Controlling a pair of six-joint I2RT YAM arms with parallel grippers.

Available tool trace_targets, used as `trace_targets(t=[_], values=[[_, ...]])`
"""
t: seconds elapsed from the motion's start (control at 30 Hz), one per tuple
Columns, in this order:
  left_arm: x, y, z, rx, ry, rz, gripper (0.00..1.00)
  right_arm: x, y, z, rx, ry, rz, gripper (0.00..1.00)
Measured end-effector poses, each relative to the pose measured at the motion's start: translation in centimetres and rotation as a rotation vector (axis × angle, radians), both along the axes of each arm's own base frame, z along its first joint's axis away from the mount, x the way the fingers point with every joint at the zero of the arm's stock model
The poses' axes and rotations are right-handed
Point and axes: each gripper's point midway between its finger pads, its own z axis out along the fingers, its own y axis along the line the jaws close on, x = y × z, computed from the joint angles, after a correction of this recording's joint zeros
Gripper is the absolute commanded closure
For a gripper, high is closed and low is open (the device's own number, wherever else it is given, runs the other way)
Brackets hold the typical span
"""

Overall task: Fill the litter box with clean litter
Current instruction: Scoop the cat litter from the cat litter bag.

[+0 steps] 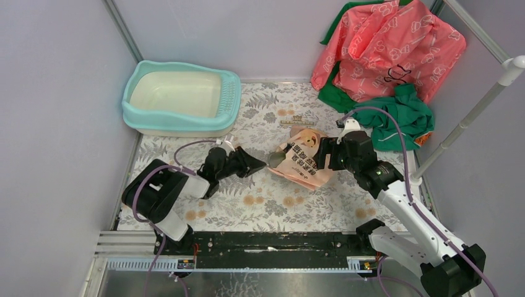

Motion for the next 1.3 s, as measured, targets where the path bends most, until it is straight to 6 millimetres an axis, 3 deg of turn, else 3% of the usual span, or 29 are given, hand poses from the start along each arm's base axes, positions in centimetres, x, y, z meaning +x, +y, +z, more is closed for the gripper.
trace_targets(t=[0.37, 0.9, 1.13, 1.3], values=[[-2.2, 4.2, -0.9, -0.022, 0.038, 0.071, 1.00, 0.1, 0.4, -0.1, 0.009, 0.005, 0.014, 0.17], [-4.5, 7.5, -2.2, -0.129, 0.087, 0.137, 1.00, 0.0, 0.7, -0.5, 0.019, 0.011, 0.030, 0.17], [-4.4, 8.3, -2.2, -0.171, 0.095, 0.155, 1.00, -0.1, 0.9, -0.5, 0.027, 0.013, 0.040, 0.17], [-3.9, 8.7, -1.1, -0.194, 0.054, 0.167, 1.00, -0.1, 1.0, -0.5, 0.030, 0.009, 0.042, 0.17]])
